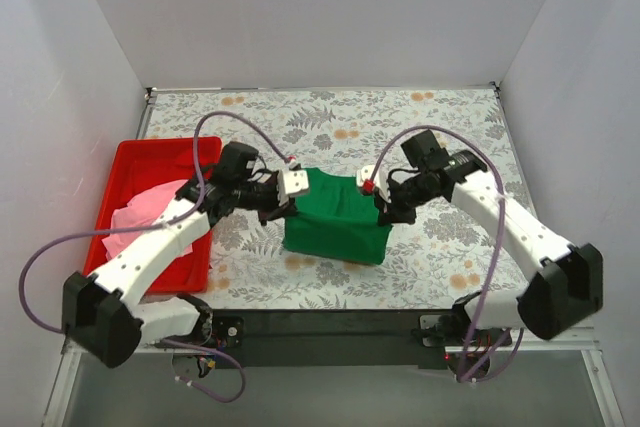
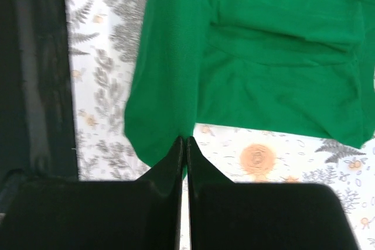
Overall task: Fold and stack the t-shirts
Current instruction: Fold the tshirt
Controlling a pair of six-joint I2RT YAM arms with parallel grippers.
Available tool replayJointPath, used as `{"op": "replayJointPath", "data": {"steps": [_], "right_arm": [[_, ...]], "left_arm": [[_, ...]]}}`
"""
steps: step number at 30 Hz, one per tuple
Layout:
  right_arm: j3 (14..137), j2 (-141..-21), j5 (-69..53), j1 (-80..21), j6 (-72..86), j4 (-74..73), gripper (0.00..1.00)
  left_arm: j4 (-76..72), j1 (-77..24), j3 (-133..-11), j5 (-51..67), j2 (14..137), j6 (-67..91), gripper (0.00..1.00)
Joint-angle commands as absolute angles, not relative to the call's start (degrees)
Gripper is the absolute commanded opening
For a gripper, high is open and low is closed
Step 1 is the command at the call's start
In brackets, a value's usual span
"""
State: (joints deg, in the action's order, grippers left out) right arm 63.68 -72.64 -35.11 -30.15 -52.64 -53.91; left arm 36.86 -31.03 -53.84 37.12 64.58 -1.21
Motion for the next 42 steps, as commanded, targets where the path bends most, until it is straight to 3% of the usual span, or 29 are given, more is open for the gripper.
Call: {"op": "replayJointPath", "data": {"steps": [1,14,23,29,35,42], "right_arm": [[69.76,-80.31,-35.77,-27.16,-59.57,-55.11,0.01],[99.46,-116.24,-33.85,-16.79,-70.4,-55.02,0.01],[106.08,-130.24,-29.8,-16.08,-69.7,-52.13,0.01],[104.34,-131.05,-28.74,-16.35,-68.73,-49.83,0.01],[93.19,-121.66,-30.05,-17.31,-69.87,-49.13,0.01],[92.1,-118.3,-29.27,-16.79,-71.98,-49.13,0.01]], "left_arm": [[33.42,-25.78,-60.62,35.5,72.66,-2.28,0.0],[27.34,-18.02,-89.28,36.05,112.22,-6.06,0.0],[23.2,-17.75,-98.18,34.1,127.17,-2.2,0.01],[22.94,-18.72,-88.54,35.77,124.03,2.02,0.0],[22.24,-20.56,-76.13,38.05,110.76,4.48,0.0],[23.64,-20.65,-81.54,36.3,109.33,6.77,0.0]]}}
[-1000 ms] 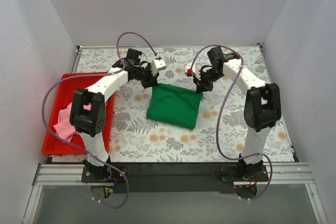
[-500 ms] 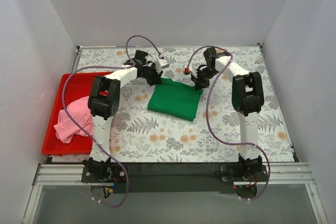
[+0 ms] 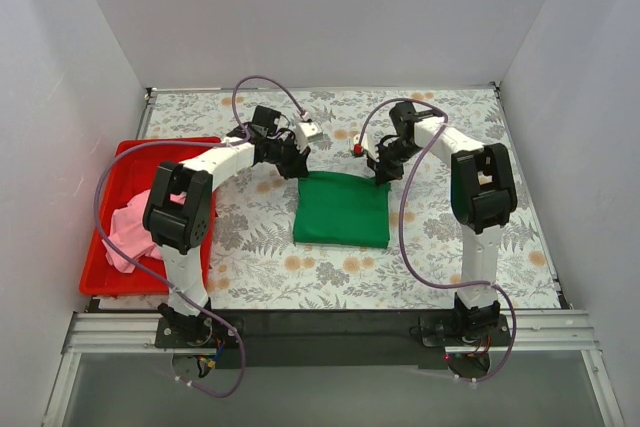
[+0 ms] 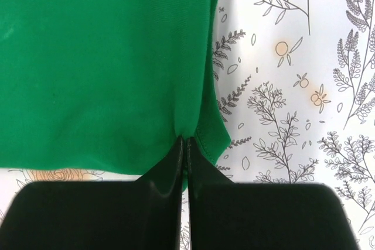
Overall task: Fold and stack the t-shirts
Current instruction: Fold the tshirt
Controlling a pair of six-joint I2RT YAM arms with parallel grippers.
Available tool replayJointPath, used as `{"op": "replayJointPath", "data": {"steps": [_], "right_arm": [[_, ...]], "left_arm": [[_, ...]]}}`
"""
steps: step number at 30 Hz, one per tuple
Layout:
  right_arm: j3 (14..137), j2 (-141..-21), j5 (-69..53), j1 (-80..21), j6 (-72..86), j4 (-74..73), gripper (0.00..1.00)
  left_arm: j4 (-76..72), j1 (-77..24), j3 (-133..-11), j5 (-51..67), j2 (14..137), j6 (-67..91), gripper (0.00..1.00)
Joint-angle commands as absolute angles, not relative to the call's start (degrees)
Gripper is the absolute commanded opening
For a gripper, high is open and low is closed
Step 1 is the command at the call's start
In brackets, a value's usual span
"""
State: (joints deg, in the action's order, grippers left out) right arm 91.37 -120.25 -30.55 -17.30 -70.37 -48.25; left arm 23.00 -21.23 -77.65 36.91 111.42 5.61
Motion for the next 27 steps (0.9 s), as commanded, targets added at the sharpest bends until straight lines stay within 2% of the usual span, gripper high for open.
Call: {"op": "replayJointPath", "data": {"steps": [1,2,3,4,6,10,12,15,16,19,24,27], "right_arm": [[92.81,-118.91,-29.18,-16.87,-71.81,-49.22,0.02],[93.51,-120.05,-28.57,-16.79,-71.55,-48.87,0.09],[95.6,-120.58,-28.39,-16.7,-71.02,-48.95,0.23],[97.02,-121.11,-28.39,-16.35,-69.36,-48.96,0.29],[99.48,-121.9,-28.13,-15.82,-67.68,-49.04,0.44],[107.73,-121.2,-28.74,-12.58,-59.44,-48.61,0.47],[109.33,-119.98,-30.22,-11.87,-50.39,-48.69,0.48],[105.05,-115.06,-38.82,-11.6,-38.53,-47.38,0.46],[102.85,-113.22,-45.98,-11.69,-34.93,-46.76,0.45],[93.1,-111.01,-57.69,-12.82,-21.39,-39.68,0.4],[76.24,-109.69,-63.28,-14.5,-3.63,-20.51,0.39],[75.67,-113.72,-61.88,-13.63,-2.37,-18.99,0.38]], "left_arm": [[25.03,-20.57,-82.69,36.04,110.29,6.42,0.04],[25.74,-20.65,-84.1,35.43,112.74,6.5,0.1],[26.19,-20.57,-86.11,34.98,113.81,7.03,0.16],[26.19,-20.48,-86.83,34.28,114.78,7.64,0.2],[25.06,-19.69,-87.71,33.06,116.01,10.62,0.24],[17.25,-15.92,-87.72,33.13,114.0,21.6,0.26],[15.48,-13.99,-86.05,37.07,110.15,28.08,0.25],[14.68,-14.67,-81.22,44.89,105.32,36.34,0.28],[14.5,-15.2,-79.64,48.31,104.6,39.52,0.29],[11.62,-17.66,-73.93,52.54,103.71,50.13,0.32],[1.17,-19.86,-66.28,53.53,106.78,62.65,0.33],[-3.84,-19.34,-67.58,52.21,112.4,67.84,0.33]]}}
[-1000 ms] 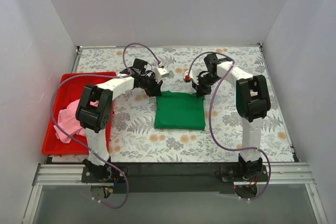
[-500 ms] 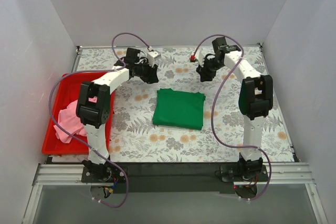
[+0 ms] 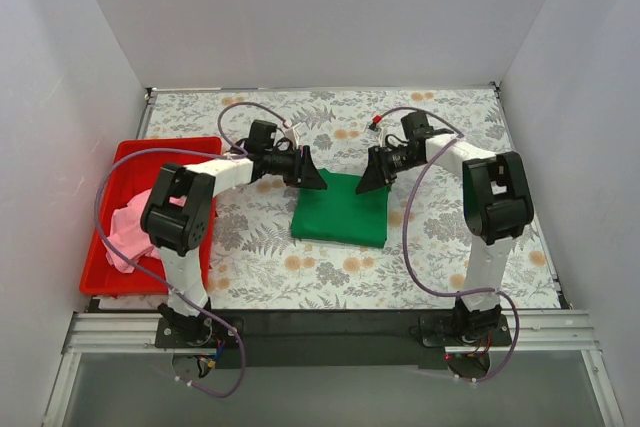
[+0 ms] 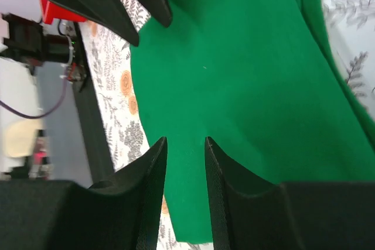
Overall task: Fold and stack the t-shirts
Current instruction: Fold the tshirt, then neatly place the folded tshirt to the corner
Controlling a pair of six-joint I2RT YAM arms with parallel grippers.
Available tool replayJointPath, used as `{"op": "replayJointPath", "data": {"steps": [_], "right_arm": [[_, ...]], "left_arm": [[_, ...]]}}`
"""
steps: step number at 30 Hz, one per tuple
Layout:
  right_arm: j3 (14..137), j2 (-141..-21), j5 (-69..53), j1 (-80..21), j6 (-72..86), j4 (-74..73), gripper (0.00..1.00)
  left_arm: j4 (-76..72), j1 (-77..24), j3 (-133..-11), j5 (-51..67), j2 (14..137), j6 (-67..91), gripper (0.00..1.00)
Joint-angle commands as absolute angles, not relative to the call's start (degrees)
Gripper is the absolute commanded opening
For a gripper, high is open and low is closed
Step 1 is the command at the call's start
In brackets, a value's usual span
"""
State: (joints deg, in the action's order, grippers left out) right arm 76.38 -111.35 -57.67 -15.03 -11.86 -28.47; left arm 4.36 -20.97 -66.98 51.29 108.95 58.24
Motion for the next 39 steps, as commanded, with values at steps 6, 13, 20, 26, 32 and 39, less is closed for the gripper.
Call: {"op": "replayJointPath", "data": {"steps": [6,13,20,26,32,39], "right_arm": [[78.92,-123.21,-55.39,-8.44,-4.57,-19.16,0.37],[87.09,-126.92,-49.84,-4.66,-5.71,-20.56,0.4],[86.24,-112.0,-46.17,-6.75,-6.15,-22.24,0.53],[77.26,-96.6,-15.33,-20.98,-6.86,-22.41,0.79],[75.85,-97.29,-4.5,-33.56,-3.08,-23.82,0.98],[74.71,-103.61,-1.49,-40.78,-0.71,-24.34,0.98]], "left_arm": [[-4.57,-18.46,-76.28,50.89,124.53,70.74,0.33],[-2.46,-16.61,-80.59,51.4,127.54,71.46,0.34],[3.4,-15.82,-81.47,49.15,110.52,61.62,0.43],[11.15,-12.76,-79.9,36.67,95.48,57.57,0.7],[18.8,-10.02,-79.37,30.59,87.55,53.18,0.77],[20.21,-9.67,-75.06,27.34,80.95,51.06,0.78]]}}
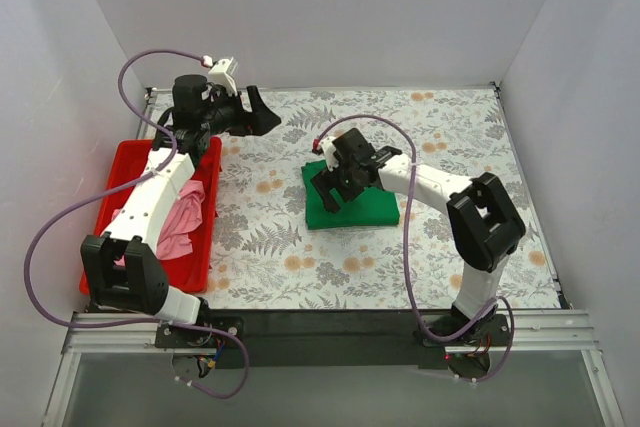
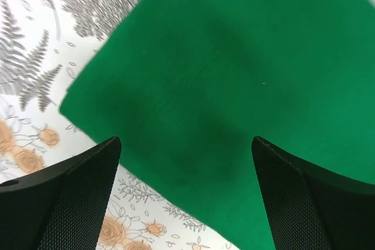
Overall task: Fold and stack the t-shirts
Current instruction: Neatly place the folded tshirt to the corner
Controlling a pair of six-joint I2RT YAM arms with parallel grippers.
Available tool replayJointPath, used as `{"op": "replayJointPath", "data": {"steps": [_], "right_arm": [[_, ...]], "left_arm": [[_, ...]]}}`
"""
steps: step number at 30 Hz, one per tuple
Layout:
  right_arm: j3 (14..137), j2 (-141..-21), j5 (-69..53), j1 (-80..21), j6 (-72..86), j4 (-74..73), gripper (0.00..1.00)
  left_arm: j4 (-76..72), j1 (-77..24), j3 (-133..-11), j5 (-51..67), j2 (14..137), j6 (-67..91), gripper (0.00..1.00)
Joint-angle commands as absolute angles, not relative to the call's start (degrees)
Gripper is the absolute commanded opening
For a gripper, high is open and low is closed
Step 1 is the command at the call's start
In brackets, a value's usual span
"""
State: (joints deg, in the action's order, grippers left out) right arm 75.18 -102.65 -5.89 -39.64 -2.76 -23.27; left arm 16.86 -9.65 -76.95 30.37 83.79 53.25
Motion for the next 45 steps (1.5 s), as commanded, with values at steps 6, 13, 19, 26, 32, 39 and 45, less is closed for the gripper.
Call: {"op": "replayJointPath", "data": {"steps": [6,13,19,26,32,39,45], "right_arm": [[76.81,-112.92,-4.21,-37.63,-2.01,-27.5,0.98],[82.09,-116.28,-11.34,-23.4,-12.44,-33.31,0.98],[92.51,-123.21,-9.4,-9.6,-21.43,-35.33,0.98],[114.56,-138.93,-6.86,2.34,-31.45,-38.5,0.99],[129.27,-148.26,-4.4,4.66,-36.38,-37.89,0.98],[129.46,-148.62,-3.69,4.75,-36.74,-30.94,0.98],[129.99,-144.5,-3.87,4.22,-36.48,-26.56,0.98]], "left_arm": [[20.21,-9.58,-73.83,26.54,80.24,51.06,0.79],[20.04,-9.58,-72.95,26.54,81.38,50.45,0.79],[19.51,-9.58,-72.68,26.28,83.93,50.54,0.79],[20.39,-9.58,-73.91,26.1,85.78,49.13,0.79],[21.62,-9.49,-74.27,25.66,87.01,48.16,0.79],[22.5,-9.49,-74.18,25.49,87.98,47.02,0.79],[23.2,-9.32,-76.46,25.84,89.12,47.11,0.8]]}}
